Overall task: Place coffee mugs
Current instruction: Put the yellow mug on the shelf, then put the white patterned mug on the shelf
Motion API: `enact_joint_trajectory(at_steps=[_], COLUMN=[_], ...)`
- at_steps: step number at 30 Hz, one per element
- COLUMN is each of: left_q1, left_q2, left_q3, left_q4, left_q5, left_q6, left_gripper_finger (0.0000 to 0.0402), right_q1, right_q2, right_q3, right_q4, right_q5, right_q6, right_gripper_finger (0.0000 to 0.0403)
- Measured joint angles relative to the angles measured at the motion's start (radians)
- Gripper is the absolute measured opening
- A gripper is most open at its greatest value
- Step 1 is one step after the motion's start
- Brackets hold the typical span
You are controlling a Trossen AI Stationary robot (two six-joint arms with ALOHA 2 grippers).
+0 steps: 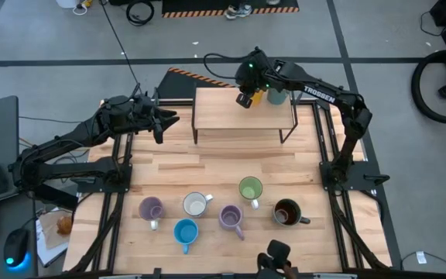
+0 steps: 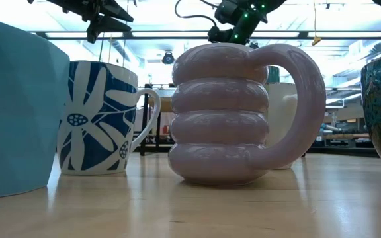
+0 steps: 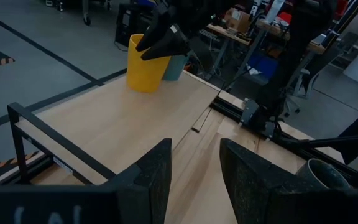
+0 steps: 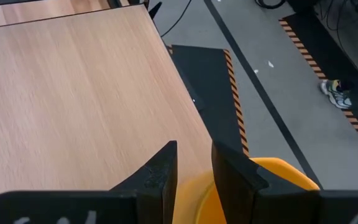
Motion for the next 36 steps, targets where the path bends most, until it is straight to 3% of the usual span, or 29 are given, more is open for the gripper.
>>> enact_joint_trajectory(at_steps=[16, 26, 32, 36], left_q1=[0.000, 0.000, 0.000, 0.000], left_q2=[0.000, 0.000, 0.000, 0.000], left_q3=[0.000, 0.000, 0.000, 0.000], left_q4=[0.000, 0.000, 0.000, -0.003], left_q5=[0.000, 0.000, 0.017, 0.127], left_q6=[0.000, 0.000, -0.022, -0.060], left_gripper_finger=[0.0141, 0.0141, 0.0141, 0.0141], right_q1=[-0.001, 0.037, 0.077, 0.127], right_q2=[-0.001, -0.046, -0.093, -0.113], right_q3=[0.001, -0.003, -0.003, -0.002], right_q4=[-0.034, 0.042, 0.014, -0.023], right_q5=[0.022, 0.005, -0.167, -0.314], right_q6=[0.002, -0.010, 0.046, 0.110], right_gripper_finger=[0.0105, 0.0105, 0.0105, 0.0105])
